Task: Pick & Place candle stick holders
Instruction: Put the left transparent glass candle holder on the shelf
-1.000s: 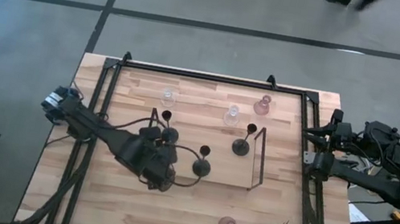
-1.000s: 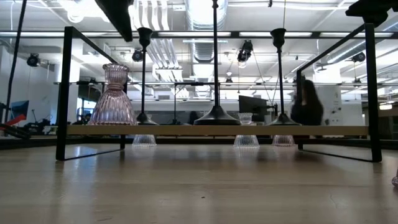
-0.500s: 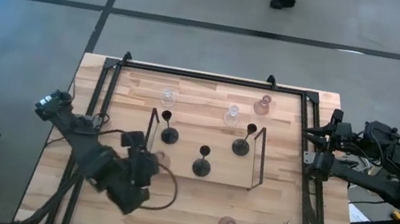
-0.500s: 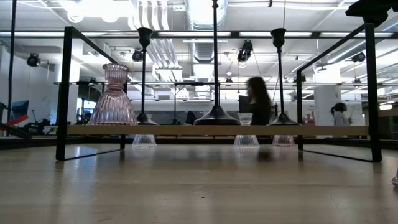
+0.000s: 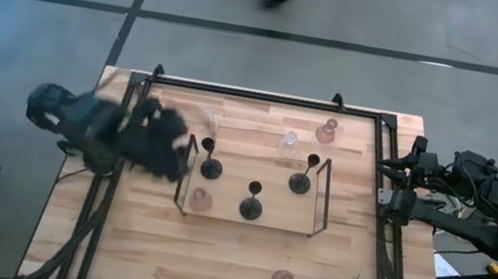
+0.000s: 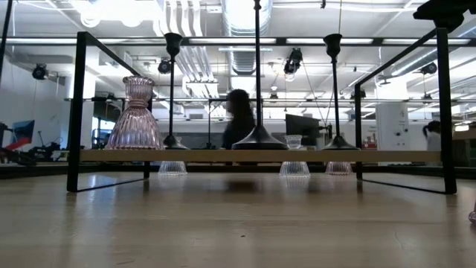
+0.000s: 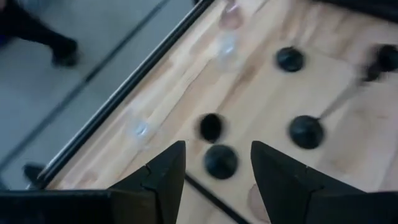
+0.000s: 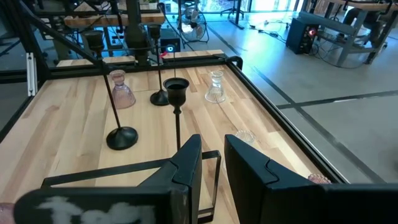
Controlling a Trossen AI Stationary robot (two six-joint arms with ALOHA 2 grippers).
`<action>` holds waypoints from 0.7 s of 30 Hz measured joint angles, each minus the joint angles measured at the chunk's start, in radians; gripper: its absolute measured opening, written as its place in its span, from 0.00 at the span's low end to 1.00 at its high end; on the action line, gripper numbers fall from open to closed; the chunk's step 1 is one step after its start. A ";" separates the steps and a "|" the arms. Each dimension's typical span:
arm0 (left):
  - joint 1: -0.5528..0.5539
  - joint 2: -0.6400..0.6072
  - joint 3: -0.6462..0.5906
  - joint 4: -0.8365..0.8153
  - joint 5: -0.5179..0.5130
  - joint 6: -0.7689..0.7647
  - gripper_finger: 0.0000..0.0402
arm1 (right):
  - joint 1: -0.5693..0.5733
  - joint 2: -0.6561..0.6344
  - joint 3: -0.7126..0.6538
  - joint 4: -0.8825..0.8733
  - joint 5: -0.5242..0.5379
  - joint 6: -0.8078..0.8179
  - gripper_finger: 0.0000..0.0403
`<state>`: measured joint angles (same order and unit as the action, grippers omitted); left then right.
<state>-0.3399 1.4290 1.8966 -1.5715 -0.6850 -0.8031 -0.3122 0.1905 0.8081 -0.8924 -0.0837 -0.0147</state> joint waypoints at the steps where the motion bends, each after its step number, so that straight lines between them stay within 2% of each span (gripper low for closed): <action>1: 0.071 -0.010 0.000 0.002 0.045 0.039 0.46 | 0.000 0.000 0.000 0.000 0.000 0.000 0.16; 7: 0.476 0.024 -0.002 0.096 0.329 0.313 0.46 | 0.000 0.000 0.000 0.000 0.000 0.000 0.16; 10: 0.620 0.078 -0.004 0.090 0.436 0.380 0.46 | 0.000 0.000 0.000 0.000 0.000 0.000 0.16; 14: 0.734 0.139 -0.005 0.083 0.450 0.448 0.46 | 0.000 0.000 0.000 0.000 0.000 0.000 0.16; 21: 0.853 0.190 -0.005 0.143 0.462 0.606 0.46 | 0.000 0.000 0.000 0.000 0.000 0.000 0.16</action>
<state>0.5126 1.6186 1.8919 -1.4286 -0.2230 -0.1972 -0.3124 0.1905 0.8082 -0.8925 -0.0837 -0.0147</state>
